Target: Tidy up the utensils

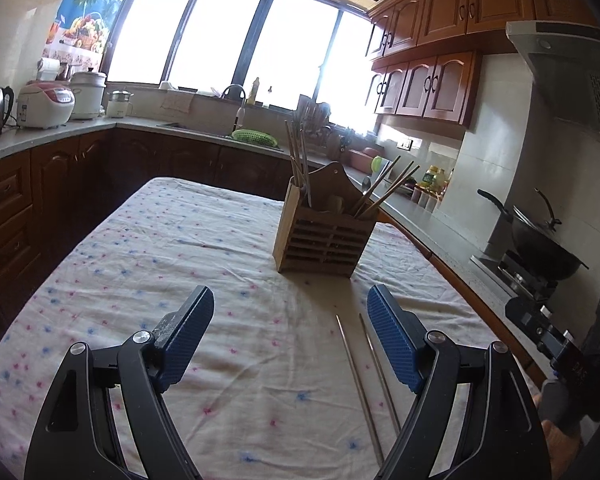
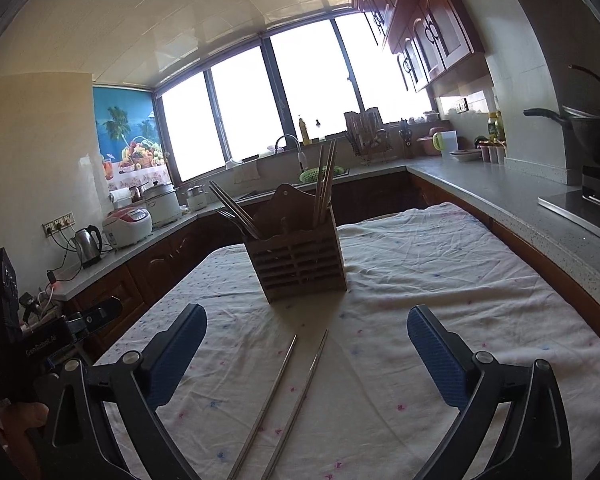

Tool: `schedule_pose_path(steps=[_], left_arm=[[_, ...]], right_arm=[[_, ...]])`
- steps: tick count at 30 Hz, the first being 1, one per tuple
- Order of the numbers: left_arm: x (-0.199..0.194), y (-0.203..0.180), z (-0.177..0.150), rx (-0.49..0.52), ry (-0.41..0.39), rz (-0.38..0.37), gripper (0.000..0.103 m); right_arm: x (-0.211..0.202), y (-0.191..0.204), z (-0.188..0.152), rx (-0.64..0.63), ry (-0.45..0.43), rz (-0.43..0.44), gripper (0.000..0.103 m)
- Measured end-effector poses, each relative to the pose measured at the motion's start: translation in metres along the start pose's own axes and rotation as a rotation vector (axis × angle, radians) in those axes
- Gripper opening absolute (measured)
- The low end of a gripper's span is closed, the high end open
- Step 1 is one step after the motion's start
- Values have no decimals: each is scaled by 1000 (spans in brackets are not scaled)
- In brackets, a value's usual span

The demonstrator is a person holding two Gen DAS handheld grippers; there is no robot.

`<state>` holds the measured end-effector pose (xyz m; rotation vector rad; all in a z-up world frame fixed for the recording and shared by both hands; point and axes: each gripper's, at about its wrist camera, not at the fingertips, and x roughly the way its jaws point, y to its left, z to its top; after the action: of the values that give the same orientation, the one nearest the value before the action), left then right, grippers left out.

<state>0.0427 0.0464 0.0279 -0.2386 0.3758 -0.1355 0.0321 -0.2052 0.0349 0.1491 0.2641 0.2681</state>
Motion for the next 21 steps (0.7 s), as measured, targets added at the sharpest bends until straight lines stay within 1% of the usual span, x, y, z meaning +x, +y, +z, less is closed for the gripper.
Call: schedule_pose_path(steps=[1, 2, 3, 4, 6, 8, 13, 21], left_arm=[[-6, -3, -2, 22, -17, 16, 89], [-12, -6, -4, 37, -34, 33, 93], [-17, -8, -5, 48, -55, 50, 99], [-22, -10, -7, 56, -77, 67, 103], [-29, -12, -11, 75, -114, 93, 103], [-32, -13, -16, 94, -130, 118, 103], [-31, -13, -30, 117, -128, 143, 103], [-29, -20, -45, 166, -116, 165, 103]], right_arm=[[-7, 3, 1, -22, -31, -9, 103], [-15, 6, 0, -45, -67, -24, 103], [-23, 10, -3, -67, -100, -37, 103], [-28, 13, -5, -84, -125, -44, 103], [-36, 15, -13, -109, -154, -61, 103], [-38, 16, -21, -129, -155, -70, 103], [-36, 16, -38, -167, -110, -98, 103], [-44, 8, -43, -160, -122, -118, 103]])
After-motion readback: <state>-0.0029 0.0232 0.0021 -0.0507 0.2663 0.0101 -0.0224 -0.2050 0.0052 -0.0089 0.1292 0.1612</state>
